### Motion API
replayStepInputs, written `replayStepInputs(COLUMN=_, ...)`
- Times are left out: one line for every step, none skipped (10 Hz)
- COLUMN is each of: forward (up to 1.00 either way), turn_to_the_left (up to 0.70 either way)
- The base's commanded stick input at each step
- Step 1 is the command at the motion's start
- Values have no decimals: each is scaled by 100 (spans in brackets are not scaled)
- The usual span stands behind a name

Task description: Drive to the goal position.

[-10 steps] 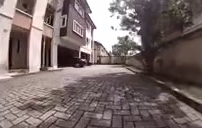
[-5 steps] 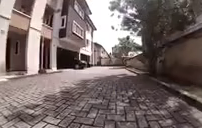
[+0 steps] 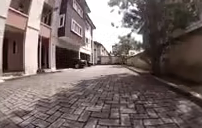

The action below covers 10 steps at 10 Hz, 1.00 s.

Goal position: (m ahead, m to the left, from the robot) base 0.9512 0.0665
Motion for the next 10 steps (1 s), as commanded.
replayStepInputs(forward=50, turn_to_the_left=-4)
replayStepInputs(forward=50, turn_to_the_left=0)
replayStepInputs(forward=50, turn_to_the_left=0)
replayStepInputs(forward=50, turn_to_the_left=0)
replayStepInputs(forward=50, turn_to_the_left=0)
replayStepInputs(forward=50, turn_to_the_left=0)
replayStepInputs(forward=50, turn_to_the_left=0)
replayStepInputs(forward=50, turn_to_the_left=0)
replayStepInputs(forward=50, turn_to_the_left=0)
replayStepInputs(forward=50, turn_to_the_left=0)
